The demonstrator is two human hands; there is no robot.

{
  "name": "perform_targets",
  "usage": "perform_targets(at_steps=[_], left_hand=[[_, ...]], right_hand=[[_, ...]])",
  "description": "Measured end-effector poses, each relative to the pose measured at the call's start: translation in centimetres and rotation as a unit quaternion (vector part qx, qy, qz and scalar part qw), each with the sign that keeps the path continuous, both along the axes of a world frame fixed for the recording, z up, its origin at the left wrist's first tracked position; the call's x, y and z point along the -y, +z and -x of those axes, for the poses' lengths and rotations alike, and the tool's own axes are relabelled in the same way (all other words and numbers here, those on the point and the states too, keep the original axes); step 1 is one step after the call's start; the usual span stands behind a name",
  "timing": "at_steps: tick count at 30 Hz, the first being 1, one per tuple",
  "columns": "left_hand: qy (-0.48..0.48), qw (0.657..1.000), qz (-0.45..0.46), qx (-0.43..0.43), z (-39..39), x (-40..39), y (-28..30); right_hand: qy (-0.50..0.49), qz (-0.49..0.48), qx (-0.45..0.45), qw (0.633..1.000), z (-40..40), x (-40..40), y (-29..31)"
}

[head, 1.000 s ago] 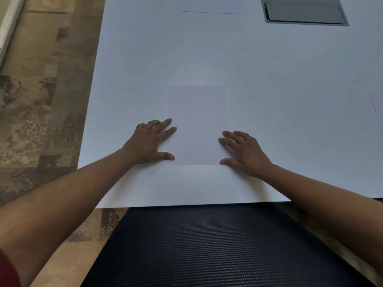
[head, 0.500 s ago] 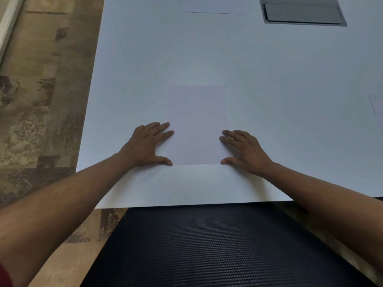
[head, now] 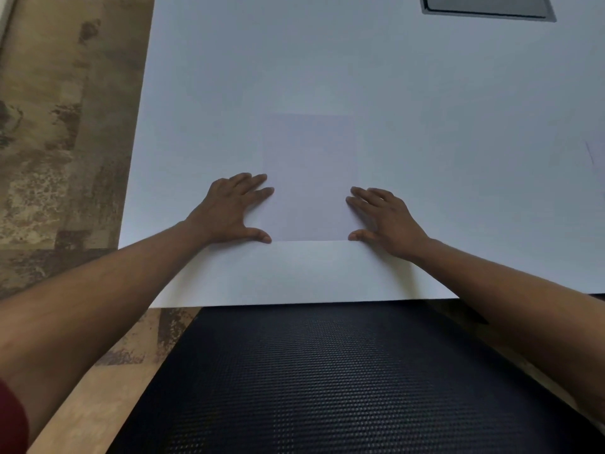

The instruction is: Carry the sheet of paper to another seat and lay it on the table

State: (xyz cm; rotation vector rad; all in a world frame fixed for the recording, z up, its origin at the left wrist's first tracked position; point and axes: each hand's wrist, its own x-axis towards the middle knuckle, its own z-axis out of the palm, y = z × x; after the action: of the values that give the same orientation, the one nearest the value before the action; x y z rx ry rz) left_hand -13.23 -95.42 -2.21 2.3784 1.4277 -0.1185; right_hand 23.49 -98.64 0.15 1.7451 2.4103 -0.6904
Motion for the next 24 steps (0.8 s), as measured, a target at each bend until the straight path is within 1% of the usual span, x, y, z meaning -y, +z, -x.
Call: perform_targets(at_steps=[5, 12, 14, 16, 17, 19, 22, 24], left_hand=[[0.001, 1.000, 0.003, 0.002, 0.0, 0.1, 0.1], [0.004, 1.000, 0.009, 0.017, 0.0, 0.3, 0.4], [0.012, 0.999, 0.015, 0.034, 0.2, 0.4, 0.4], [0.031, 0.997, 0.025, 0.069, 0.4, 0.6, 0.6], [0.041, 0.995, 0.032, 0.086, 0.6, 0.8, 0.8], [0.045, 0.994, 0.028, 0.096, 0.7, 1.1, 1.5], [0.029, 0.997, -0.015, 0.076, 0.1, 1.2, 3.3], [0.027, 0.996, -0.050, 0.065, -0.5, 0.9, 5.0]], right_hand=[[0.004, 0.001, 0.016, 1.000, 0.3, 0.1, 0.3], [-0.001, -0.001, 0.008, 1.000, 0.3, 0.1, 0.0], [-0.002, 0.001, -0.015, 1.000, 0.2, 0.2, 0.0], [-0.022, -0.004, -0.056, 0.998, 0.1, 0.2, 0.5], [-0.033, -0.020, -0.069, 0.997, 0.0, 0.2, 0.9], [-0.042, -0.077, -0.063, 0.994, 0.1, 0.3, 1.9], [-0.014, -0.169, -0.013, 0.985, 0.5, 0.2, 3.8], [-0.010, -0.194, 0.012, 0.981, 1.2, 0.0, 5.5]])
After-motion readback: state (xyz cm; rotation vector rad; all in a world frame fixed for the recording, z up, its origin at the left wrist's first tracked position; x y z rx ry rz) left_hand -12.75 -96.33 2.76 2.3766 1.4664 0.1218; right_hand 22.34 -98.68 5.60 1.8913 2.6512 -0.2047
